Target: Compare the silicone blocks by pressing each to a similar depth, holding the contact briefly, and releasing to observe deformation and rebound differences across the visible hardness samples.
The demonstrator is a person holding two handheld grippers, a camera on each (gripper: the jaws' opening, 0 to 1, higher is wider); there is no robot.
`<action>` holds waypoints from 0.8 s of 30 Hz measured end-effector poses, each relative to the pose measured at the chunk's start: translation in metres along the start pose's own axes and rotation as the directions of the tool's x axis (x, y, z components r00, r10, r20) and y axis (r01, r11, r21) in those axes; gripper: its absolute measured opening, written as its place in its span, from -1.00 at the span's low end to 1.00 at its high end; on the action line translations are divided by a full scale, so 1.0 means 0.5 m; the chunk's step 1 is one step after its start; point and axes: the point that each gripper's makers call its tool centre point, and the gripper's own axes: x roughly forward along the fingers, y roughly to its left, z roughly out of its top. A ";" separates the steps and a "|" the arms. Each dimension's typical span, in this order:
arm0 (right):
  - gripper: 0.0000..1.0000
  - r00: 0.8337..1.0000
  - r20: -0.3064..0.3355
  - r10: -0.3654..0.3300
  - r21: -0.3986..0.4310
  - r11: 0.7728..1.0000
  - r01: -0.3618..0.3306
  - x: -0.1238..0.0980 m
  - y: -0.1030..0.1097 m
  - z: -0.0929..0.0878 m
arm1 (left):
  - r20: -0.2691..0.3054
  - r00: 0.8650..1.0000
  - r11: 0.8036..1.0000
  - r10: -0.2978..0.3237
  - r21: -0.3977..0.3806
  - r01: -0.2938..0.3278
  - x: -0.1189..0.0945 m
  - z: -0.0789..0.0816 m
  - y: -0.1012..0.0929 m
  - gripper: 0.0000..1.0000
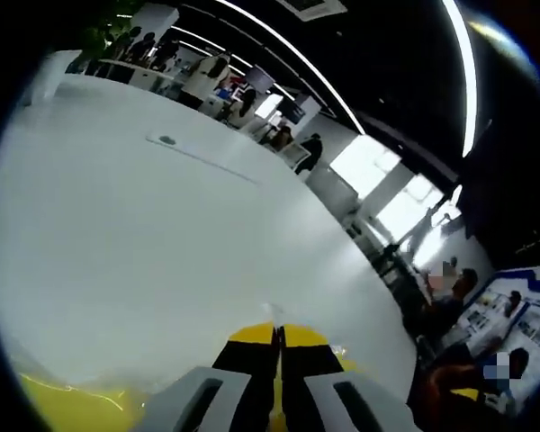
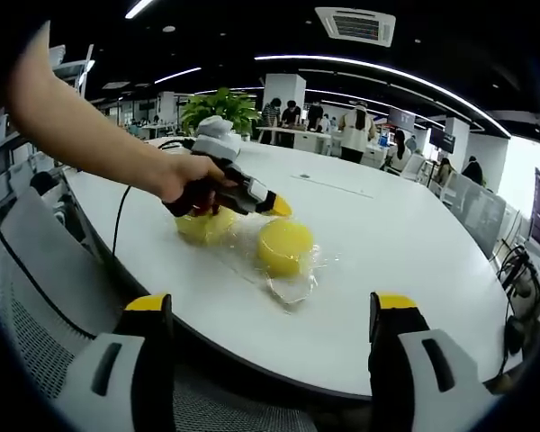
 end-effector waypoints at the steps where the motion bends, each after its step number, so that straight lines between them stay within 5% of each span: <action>1: 0.67 1.000 -0.006 -0.002 -0.014 1.000 0.002 0.000 -0.001 -0.002 | 0.008 1.000 1.000 -0.017 -0.007 0.017 -0.006 0.006 -0.009 -1.00; 9: 0.67 1.000 -0.014 -0.007 -0.024 1.000 0.007 -0.002 -0.003 -0.005 | 0.079 0.992 0.994 -0.101 0.036 0.099 -0.044 0.032 -0.042 -1.00; 18: 0.68 1.000 -0.015 -0.002 -0.028 1.000 0.002 -0.002 0.000 -0.006 | 0.199 0.953 0.972 -0.229 0.096 0.214 -0.088 0.093 -0.116 -1.00; 24: 0.68 1.000 -0.017 0.002 -0.027 1.000 -0.002 -0.003 0.001 -0.007 | 0.222 0.940 0.961 -0.258 0.158 0.226 -0.115 0.112 -0.141 -1.00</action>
